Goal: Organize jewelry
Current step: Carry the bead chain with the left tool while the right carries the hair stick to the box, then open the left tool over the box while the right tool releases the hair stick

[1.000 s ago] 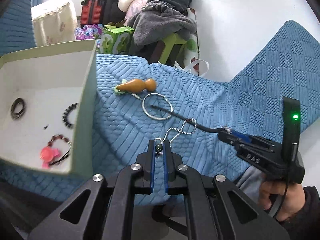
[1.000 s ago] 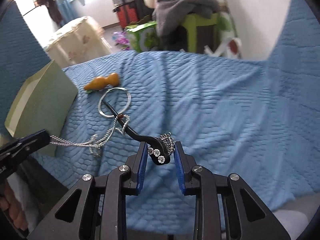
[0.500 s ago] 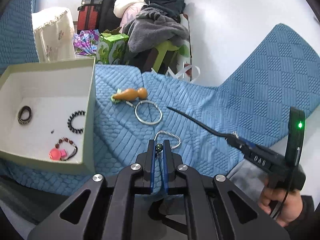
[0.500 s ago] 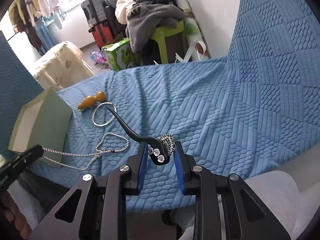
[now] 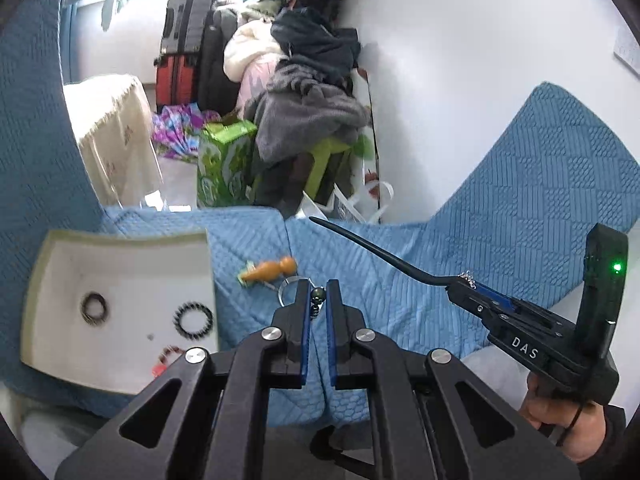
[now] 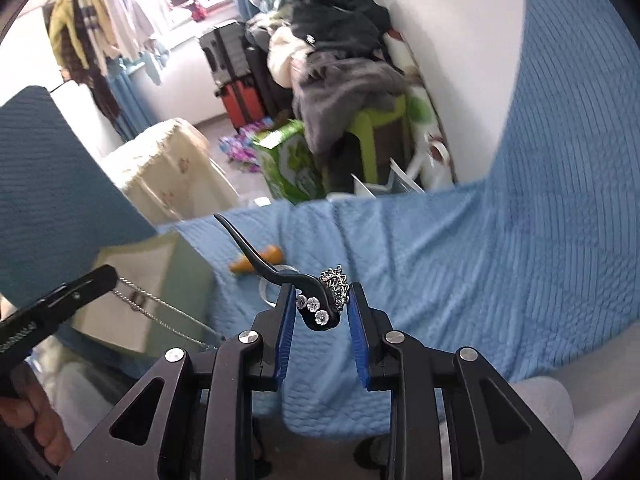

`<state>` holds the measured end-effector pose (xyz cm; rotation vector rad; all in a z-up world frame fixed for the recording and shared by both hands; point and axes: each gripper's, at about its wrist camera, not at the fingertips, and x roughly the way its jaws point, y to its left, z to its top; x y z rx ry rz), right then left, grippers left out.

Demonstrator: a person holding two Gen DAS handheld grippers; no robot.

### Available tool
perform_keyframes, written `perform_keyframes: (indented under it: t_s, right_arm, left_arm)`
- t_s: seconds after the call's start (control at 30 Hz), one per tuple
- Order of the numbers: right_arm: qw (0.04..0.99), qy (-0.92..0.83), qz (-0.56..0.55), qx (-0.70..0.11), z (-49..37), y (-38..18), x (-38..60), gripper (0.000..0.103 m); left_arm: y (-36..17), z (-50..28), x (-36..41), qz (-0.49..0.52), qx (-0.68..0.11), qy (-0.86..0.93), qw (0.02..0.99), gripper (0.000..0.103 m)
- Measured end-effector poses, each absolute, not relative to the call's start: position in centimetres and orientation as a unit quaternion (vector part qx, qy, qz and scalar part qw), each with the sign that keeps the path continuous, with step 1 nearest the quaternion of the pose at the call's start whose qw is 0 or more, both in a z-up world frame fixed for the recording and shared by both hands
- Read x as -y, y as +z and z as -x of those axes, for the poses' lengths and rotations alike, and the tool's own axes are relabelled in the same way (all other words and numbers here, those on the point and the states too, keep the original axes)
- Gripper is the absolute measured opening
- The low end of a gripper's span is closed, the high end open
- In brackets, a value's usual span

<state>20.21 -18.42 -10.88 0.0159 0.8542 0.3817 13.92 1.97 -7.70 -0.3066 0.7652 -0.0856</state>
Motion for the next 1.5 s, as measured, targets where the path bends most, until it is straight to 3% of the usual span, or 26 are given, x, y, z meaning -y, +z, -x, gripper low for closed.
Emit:
perform_keyframes:
  t_s: [0.53, 0.77, 1.23, 1.5]
  right_arm:
    - [0.886, 0.261, -0.013, -0.384, -20.5, -3.9, 8.9, 0.024]
    - [0.874, 0.298, -0.005, -0.384, -20.1, -3.2, 4.1, 0.024]
    - [0.825, 0.315, 0.054, -0.466, -17.8, -14.0, -3.1, 0.024]
    - [0.816, 0.307, 0.083, -0.483, -17.6, -17.3, -3.8, 0.024]
  left_arm:
    - [0.4, -12.9, -9.6, 0.140, -0.329, -0.004, 0.934, 0.007]
    - [1.3, -12.0, -13.4, 0.150, -0.321, 0.015, 0.935, 0.007]
    - [-9.0, -11.6, -17.9, 0.187, -0.388, 0.026, 0.902, 0.007]
    - [-13.9, -11.3, -18.9, 0.208, -0.422, 0.034, 0.882, 0.007]
